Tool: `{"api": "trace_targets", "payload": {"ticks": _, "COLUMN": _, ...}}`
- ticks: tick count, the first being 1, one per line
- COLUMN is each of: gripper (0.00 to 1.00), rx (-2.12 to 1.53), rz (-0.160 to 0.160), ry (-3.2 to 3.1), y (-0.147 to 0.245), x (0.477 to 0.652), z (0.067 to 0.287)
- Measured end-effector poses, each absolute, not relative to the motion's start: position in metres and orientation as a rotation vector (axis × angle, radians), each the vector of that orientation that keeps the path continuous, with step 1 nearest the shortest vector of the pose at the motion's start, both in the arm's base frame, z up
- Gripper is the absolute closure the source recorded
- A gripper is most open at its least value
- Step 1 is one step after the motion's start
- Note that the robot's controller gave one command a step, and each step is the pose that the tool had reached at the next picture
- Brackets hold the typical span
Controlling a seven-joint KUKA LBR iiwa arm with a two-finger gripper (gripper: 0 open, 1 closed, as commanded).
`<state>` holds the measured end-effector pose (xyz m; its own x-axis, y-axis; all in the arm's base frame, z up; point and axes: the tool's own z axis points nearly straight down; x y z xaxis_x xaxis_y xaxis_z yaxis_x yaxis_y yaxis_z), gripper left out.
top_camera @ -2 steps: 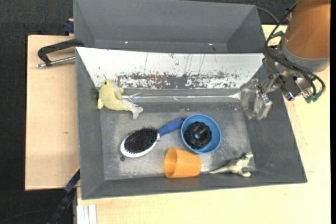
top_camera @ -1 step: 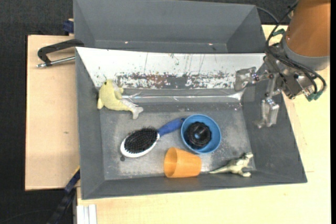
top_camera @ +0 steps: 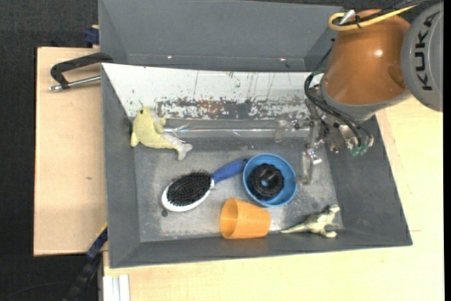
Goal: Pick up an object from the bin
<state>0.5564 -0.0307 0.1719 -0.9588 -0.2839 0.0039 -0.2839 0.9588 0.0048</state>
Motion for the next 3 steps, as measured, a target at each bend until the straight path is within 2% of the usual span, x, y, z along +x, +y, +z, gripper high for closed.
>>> {"api": "trace_targets", "payload": {"ticks": 1, "gripper": 0.0, "rx": 0.762, "rz": 0.002, "ry": -3.042, "y": 0.01, "x": 0.57, "z": 0.07}}
{"api": "trace_targets", "payload": {"ticks": 2, "gripper": 1.0, "rx": 0.761, "rz": 0.004, "ry": -3.054, "y": 0.009, "x": 0.572, "z": 0.074}}
{"api": "trace_targets", "payload": {"ticks": 3, "gripper": 1.0, "rx": 1.051, "rz": 0.003, "ry": -2.974, "y": 0.028, "x": 0.549, "z": 0.205}}
